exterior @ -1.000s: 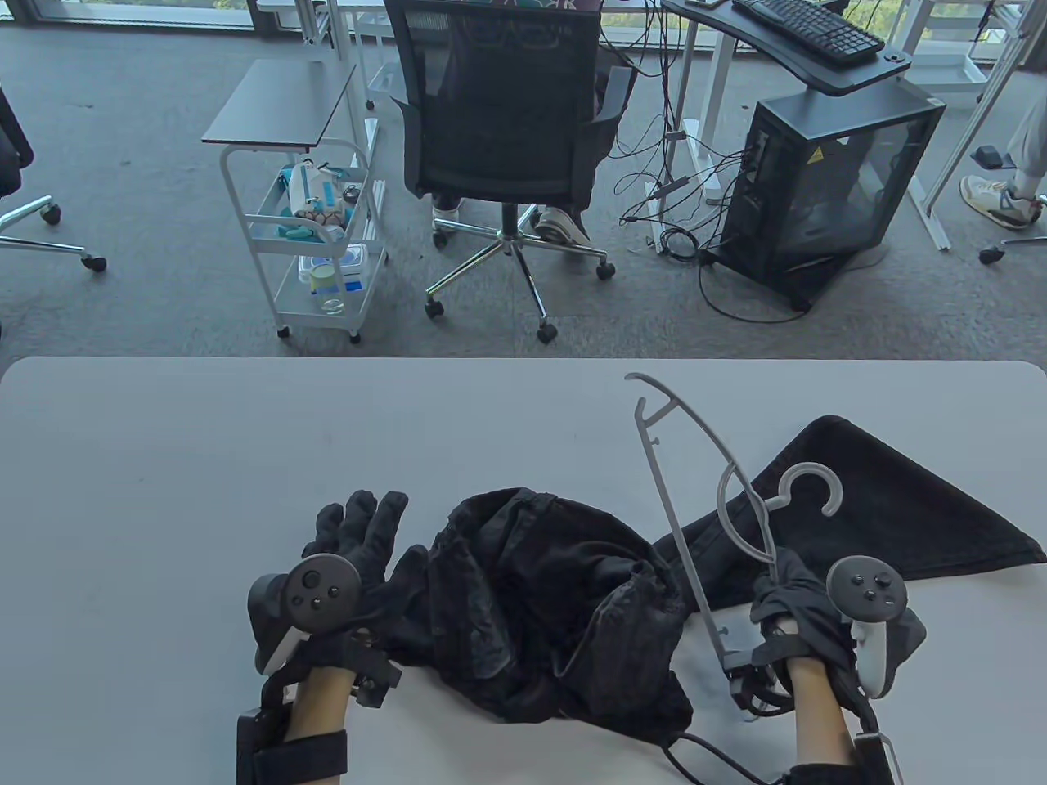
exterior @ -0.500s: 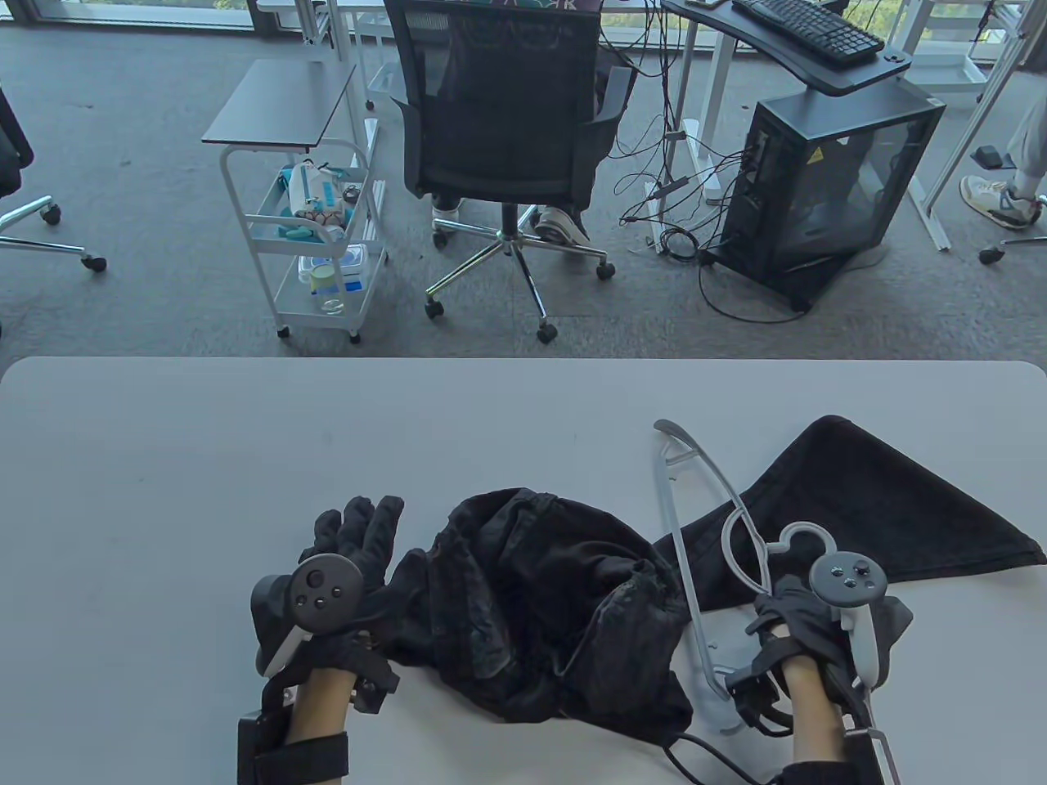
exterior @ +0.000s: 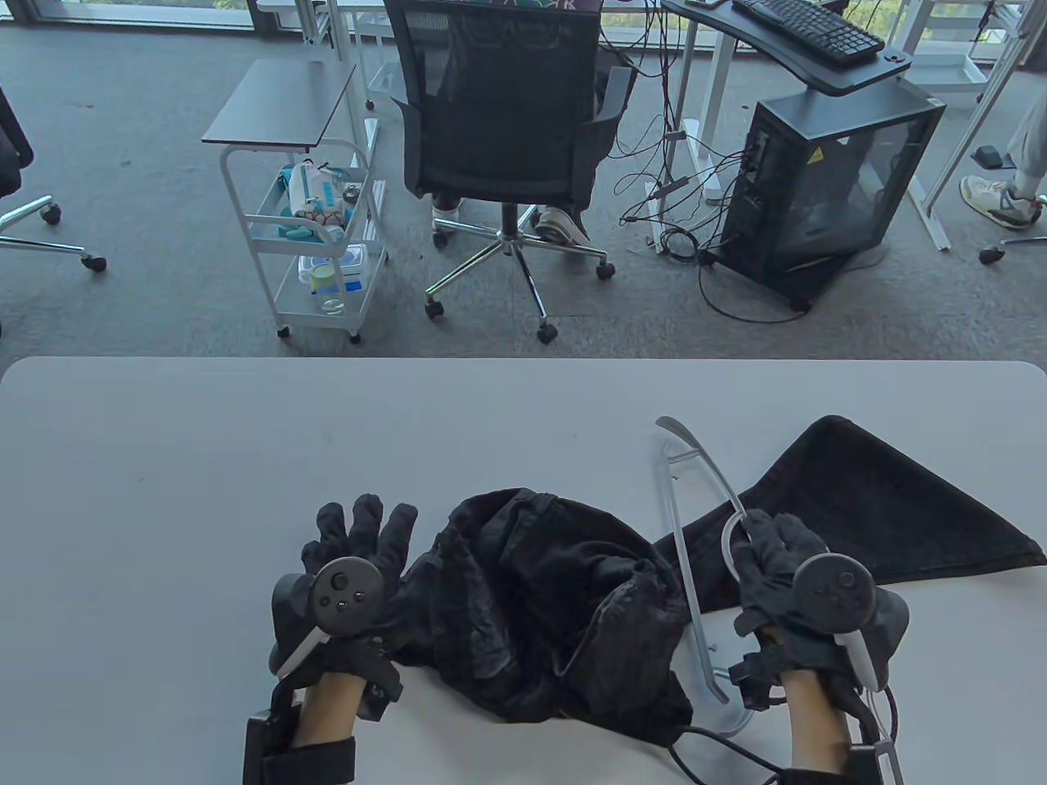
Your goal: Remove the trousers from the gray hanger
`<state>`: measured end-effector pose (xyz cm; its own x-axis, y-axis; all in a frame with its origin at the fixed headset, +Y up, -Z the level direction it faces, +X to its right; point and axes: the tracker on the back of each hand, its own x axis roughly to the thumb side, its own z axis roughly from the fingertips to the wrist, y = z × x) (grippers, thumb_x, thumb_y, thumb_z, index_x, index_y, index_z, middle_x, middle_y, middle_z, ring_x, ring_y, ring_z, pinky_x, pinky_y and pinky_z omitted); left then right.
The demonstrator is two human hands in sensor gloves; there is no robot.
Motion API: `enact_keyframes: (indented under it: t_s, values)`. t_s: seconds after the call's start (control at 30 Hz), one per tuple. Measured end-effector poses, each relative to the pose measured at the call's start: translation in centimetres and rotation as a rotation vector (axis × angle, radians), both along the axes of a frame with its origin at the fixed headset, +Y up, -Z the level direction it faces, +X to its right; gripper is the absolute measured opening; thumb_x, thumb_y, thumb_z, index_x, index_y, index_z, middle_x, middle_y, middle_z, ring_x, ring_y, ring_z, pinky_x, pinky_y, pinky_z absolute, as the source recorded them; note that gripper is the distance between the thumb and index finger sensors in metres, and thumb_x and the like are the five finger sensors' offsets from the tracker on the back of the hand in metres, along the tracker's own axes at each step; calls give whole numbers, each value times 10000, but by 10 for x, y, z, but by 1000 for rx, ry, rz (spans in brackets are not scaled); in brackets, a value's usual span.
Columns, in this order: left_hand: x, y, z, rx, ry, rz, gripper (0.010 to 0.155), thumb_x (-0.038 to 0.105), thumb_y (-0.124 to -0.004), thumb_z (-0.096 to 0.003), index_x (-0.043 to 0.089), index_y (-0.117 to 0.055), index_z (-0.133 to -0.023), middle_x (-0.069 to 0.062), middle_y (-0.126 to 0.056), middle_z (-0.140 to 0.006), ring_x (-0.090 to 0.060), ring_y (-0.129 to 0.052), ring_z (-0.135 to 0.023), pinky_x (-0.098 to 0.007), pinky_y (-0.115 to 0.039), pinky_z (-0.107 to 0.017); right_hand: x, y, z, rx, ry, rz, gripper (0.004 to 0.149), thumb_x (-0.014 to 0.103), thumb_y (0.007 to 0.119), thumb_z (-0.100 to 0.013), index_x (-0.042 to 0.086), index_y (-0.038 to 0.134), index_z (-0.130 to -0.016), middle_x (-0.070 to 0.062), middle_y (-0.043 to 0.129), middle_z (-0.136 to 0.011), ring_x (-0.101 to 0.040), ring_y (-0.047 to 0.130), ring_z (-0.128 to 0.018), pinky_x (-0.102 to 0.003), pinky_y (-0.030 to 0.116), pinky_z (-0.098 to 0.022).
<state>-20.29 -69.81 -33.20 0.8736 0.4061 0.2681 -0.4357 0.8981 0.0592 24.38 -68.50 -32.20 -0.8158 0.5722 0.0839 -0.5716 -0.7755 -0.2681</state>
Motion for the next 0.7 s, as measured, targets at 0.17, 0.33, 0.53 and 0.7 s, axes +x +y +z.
enact_keyframes:
  t_s: [0.17, 0.33, 0.53, 0.7]
  values:
    - [11, -1, 2, -6, -36, -33, 791, 656, -506, -553, 234, -278, -1182, -262, -203, -1235, -670, -73, -999, -833, -226, -573, -43, 9, 5, 11, 147, 125, 702, 582, 617, -509, 227, 500, -1105, -127, 366, -1174, -597, 293, -1007, -764, 426, -607]
    - [17, -4, 3, -34, -48, -66, 793, 662, -492, -554, 247, -242, -1182, -259, -166, -1233, -670, -49, -993, -834, -216, -572, -61, 3, 3, -80, 227, 139, 747, 631, 534, -502, 247, 420, -1133, -119, 263, -1197, -585, 96, -1002, -810, 260, -587]
    - [21, -6, 4, -29, -50, -87, 789, 658, -491, -554, 251, -240, -1181, -258, -151, -1228, -656, -39, -993, -830, -211, -574, -58, -2, 3, -99, 216, 104, 765, 645, 495, -499, 229, 412, -1136, -144, 276, -1196, -599, 102, -995, -819, 249, -573]
    - [20, -6, 5, -41, -46, -91, 786, 658, -487, -553, 249, -250, -1181, -257, -159, -1227, -657, -51, -994, -828, -217, -574, -53, -5, 3, -111, 203, 78, 766, 641, 490, -500, 219, 415, -1134, -152, 292, -1191, -603, 118, -995, -818, 260, -572]
